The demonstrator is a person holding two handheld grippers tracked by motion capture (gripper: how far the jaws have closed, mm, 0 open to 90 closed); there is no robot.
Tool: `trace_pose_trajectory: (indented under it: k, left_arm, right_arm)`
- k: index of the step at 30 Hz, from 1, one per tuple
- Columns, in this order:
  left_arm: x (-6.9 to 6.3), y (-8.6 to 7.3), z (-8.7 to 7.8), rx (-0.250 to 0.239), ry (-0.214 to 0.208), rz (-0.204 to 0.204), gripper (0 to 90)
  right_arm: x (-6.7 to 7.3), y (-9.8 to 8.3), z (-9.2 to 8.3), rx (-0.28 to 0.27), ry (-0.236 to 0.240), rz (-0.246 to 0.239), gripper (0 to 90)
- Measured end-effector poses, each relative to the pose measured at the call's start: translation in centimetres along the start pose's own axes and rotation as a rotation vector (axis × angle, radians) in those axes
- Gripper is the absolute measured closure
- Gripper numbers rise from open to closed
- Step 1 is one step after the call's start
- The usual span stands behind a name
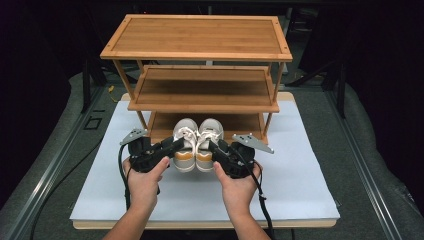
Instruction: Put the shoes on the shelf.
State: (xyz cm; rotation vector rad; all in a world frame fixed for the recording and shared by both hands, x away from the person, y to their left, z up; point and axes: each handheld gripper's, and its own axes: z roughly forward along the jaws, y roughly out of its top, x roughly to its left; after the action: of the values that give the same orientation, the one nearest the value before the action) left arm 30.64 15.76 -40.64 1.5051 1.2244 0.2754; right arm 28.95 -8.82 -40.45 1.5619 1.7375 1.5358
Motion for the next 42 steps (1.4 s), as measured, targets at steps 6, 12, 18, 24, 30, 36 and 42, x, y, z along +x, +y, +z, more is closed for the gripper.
trace_pose_trajectory:
  k: [6, 12, 18, 24, 30, 36, 42]
  left_arm:
    - [-0.4, 0.8, -0.2, 0.001, -0.006, 0.004, 55.6]
    - [-0.7, 1.3, -0.4, -0.001, -0.005, 0.01, 55.6]
    - [-0.9, 1.8, -0.5, -0.001, -0.008, 0.017, 55.6]
    - [-1.1, 2.5, -0.6, -0.005, -0.009, 0.021, 55.6]
    - [-1.1, 2.9, -0.5, -0.002, -0.01, 0.023, 55.6]
    - [-1.1, 3.4, -0.4, -0.007, -0.013, 0.018, 55.6]
    - [-1.0, 4.4, 0.0, -0.008, -0.011, 0.028, 55.6]
  right_arm:
    - [0.1, 0.6, -0.4, 0.011, -0.009, -0.001, 63.5]
    - [0.4, 1.1, -0.6, -0.008, 0.002, 0.002, 63.5]
    - [0.5, 1.6, -0.8, 0.001, -0.01, -0.004, 63.5]
    - [0.7, 2.2, -0.8, -0.014, 0.002, -0.008, 63.5]
    - [0.7, 2.6, -0.6, -0.021, 0.0, -0.008, 63.5]
    - [0.8, 3.2, -0.6, -0.016, 0.0, -0.014, 63.5]
    - [0.8, 4.0, -0.2, -0.03, 0.0, -0.019, 63.5]
